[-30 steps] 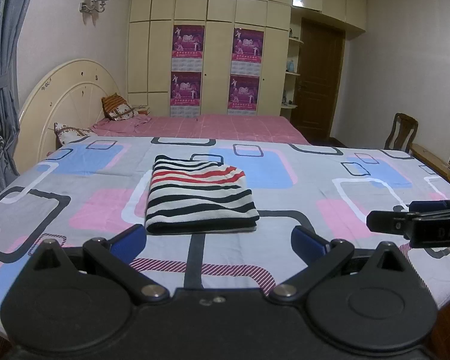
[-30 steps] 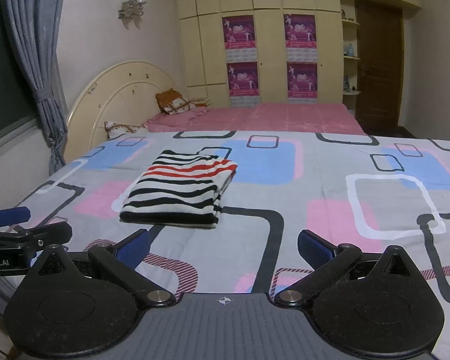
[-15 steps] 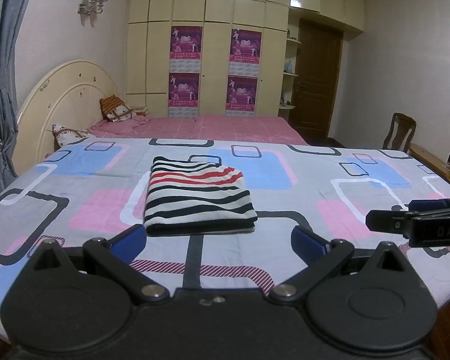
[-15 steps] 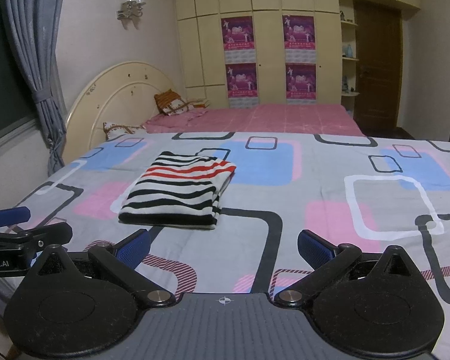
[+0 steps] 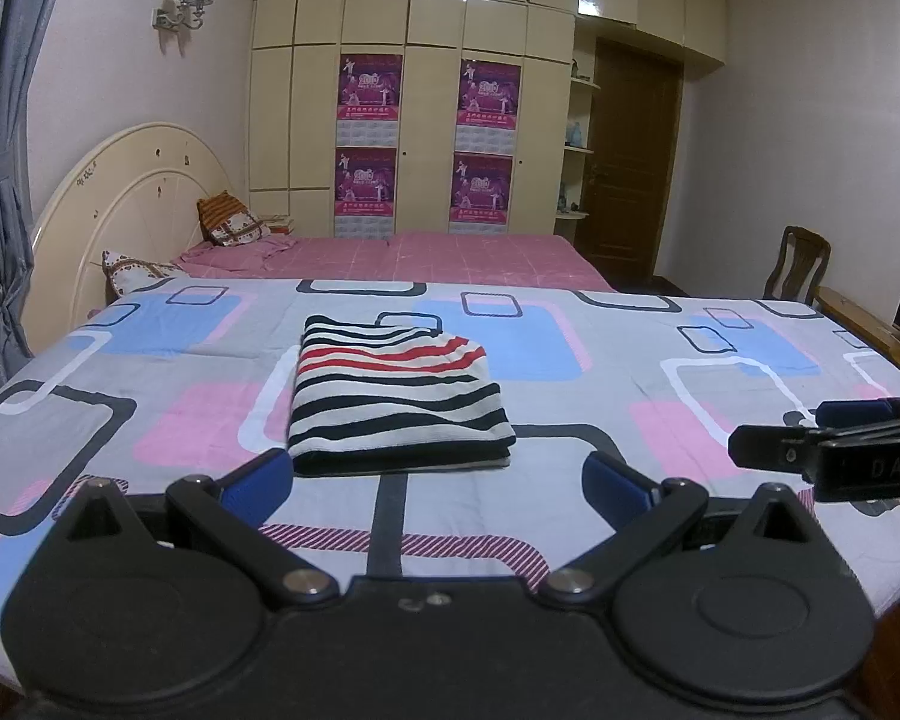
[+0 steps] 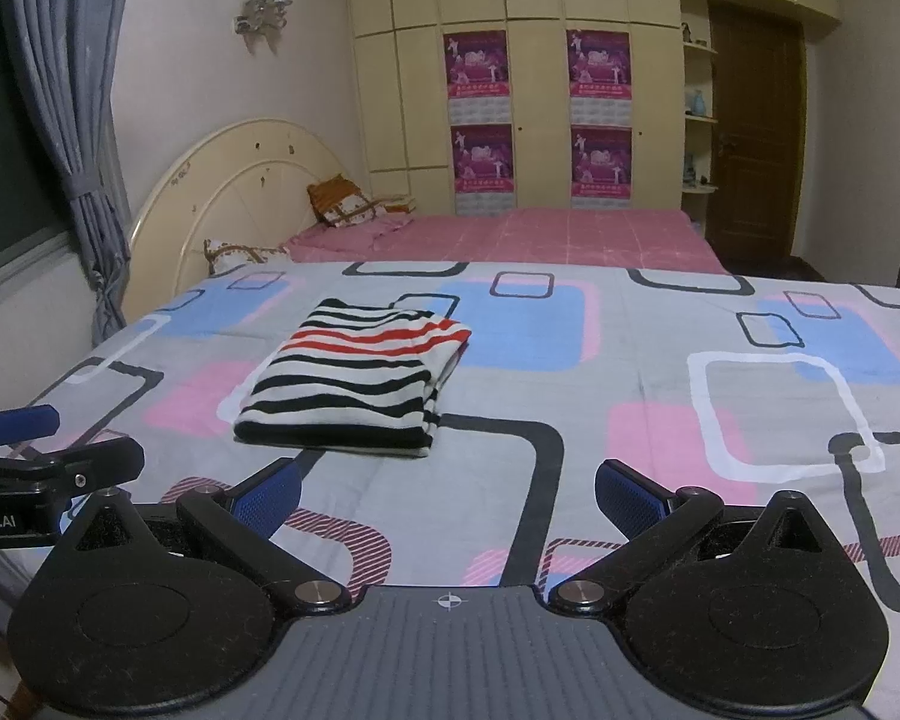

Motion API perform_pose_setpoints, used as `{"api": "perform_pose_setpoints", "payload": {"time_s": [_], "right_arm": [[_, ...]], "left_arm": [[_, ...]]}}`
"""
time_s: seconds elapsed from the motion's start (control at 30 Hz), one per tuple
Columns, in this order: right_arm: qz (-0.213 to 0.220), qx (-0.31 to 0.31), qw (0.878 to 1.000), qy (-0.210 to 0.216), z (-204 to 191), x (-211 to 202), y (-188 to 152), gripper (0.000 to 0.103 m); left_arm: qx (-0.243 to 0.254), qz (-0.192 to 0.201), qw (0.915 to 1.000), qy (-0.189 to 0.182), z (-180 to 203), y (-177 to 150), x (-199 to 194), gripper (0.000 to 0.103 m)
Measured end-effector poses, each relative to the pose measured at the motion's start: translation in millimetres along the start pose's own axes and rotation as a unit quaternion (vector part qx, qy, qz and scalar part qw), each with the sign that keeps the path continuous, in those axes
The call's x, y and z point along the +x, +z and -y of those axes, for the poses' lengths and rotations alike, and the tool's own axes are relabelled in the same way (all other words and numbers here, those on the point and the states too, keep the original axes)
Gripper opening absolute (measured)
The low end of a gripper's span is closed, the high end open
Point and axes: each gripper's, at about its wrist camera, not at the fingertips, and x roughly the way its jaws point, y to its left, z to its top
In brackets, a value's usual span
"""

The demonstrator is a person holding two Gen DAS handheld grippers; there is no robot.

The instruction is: Fold small clothes

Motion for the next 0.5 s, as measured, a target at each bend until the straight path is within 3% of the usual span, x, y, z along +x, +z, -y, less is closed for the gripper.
{"api": "perform_pose_setpoints", "payload": {"time_s": [0.5], "right_arm": [[-0.005,-0.007,1.000,0.003,-2.3,6.5,1.0,0.103]], "left_arm": [[-0.001,0.004,1.0000,0.002,-5.4,2.2,0.8,0.101]]}}
